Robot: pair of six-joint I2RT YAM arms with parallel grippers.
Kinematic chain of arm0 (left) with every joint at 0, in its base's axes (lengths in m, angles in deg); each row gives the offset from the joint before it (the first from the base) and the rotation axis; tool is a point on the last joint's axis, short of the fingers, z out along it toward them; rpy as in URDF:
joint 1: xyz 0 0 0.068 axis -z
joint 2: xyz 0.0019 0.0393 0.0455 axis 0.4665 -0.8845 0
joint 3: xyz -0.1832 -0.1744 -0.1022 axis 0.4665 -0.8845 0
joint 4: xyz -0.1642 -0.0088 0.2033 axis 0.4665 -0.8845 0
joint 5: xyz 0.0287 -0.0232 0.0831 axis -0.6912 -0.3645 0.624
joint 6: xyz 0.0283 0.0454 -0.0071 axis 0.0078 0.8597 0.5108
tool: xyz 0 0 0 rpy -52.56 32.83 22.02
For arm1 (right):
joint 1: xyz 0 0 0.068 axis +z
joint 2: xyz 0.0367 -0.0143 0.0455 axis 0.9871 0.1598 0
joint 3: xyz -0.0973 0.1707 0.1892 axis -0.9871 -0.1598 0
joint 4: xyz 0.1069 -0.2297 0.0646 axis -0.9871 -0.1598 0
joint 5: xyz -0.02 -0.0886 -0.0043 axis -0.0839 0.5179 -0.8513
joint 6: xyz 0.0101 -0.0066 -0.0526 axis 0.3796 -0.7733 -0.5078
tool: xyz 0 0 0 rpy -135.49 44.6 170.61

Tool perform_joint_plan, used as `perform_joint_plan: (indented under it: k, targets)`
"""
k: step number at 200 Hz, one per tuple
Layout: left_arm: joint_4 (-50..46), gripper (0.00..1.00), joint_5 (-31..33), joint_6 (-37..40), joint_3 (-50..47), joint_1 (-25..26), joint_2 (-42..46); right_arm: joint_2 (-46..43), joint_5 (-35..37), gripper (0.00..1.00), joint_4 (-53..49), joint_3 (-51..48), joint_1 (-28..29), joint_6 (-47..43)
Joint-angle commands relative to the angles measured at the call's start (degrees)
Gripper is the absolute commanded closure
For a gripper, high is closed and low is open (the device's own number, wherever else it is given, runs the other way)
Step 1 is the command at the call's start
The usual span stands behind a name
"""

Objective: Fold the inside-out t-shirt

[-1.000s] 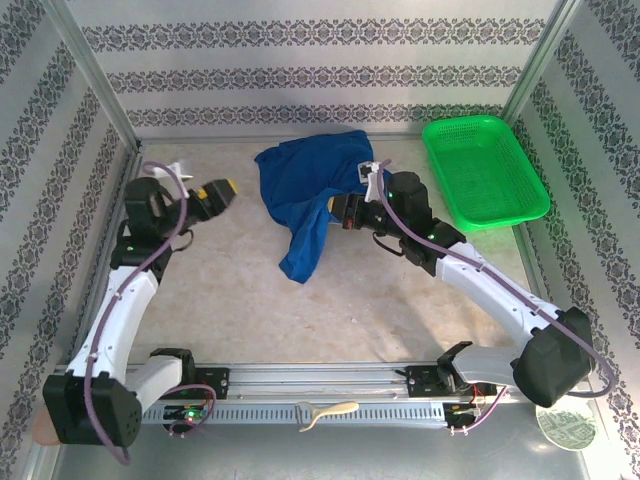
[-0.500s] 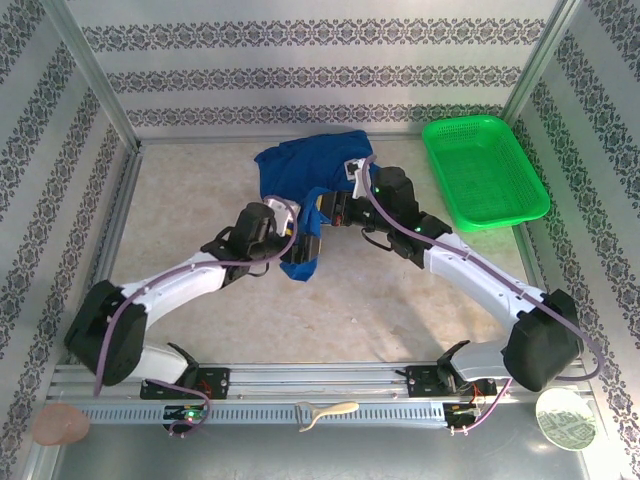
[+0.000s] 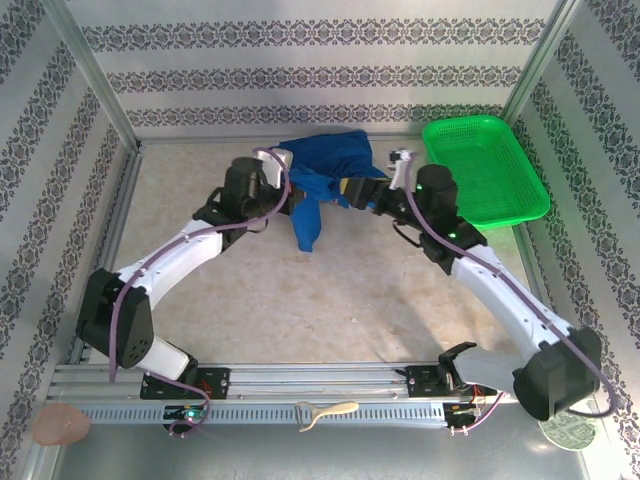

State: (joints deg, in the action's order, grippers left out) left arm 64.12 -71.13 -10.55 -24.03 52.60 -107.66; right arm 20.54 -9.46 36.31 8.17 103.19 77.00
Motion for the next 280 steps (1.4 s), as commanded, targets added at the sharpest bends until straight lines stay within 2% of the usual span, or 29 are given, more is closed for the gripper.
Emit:
perform_joint_plan:
  k: [1,22,62,122,134,145,153,167,186,220,253,280]
  targets:
    - [-5.96,1.00,-10.12,2.38,6.35,-0.71,4.75,-1.90,1.16,0.21,-0.78,-4.49,-1.14,-11.52]
    - [-12.00,1.00,-12.06,4.70,10.53,-0.87,5.67,-2.43,1.36,0.19,-0.32,-6.40,-1.05,-17.29]
    - [-14.71,1.00,-12.98,5.26,13.40,-1.15,7.62,0.15,4.99,0.16,-0.37,-7.40,1.56,-24.60]
    - [-17.74,1.00,-13.57,4.64,17.15,-1.21,10.66,10.04,5.64,0.18,6.20,-7.75,7.15,-22.72]
    - [-18.43,1.00,-13.65,4.51,17.75,-1.41,11.31,11.99,5.09,0.26,7.23,-7.80,7.49,-21.99]
    - [-18.92,1.00,-13.45,4.49,18.59,-1.96,12.11,13.30,4.10,0.40,7.41,-7.23,7.20,-21.38]
    - [-18.79,1.00,-12.76,4.01,18.85,-2.74,12.57,13.91,2.53,0.59,7.31,-6.22,6.45,-20.81]
    - [-17.25,1.00,-12.41,1.79,19.32,-5.61,12.39,14.57,-1.30,1.00,6.38,-3.06,4.24,-19.44]
    - [-14.06,1.00,-13.38,-2.94,21.88,-11.96,9.47,14.45,-3.79,1.00,4.16,4.85,0.23,-17.04]
    - [-11.95,1.00,-13.93,-11.47,38.51,-20.00,-1.10,11.59,4.44,1.00,0.57,22.39,-5.50,-12.18]
    - [-8.89,1.00,-10.84,-15.25,54.67,-21.05,-4.44,5.53,10.81,1.00,1.26,33.00,-5.82,-11.92]
    - [-3.92,1.00,-4.13,-16.04,53.95,-21.04,-0.82,1.82,13.80,1.00,0.03,36.02,-5.88,-13.00]
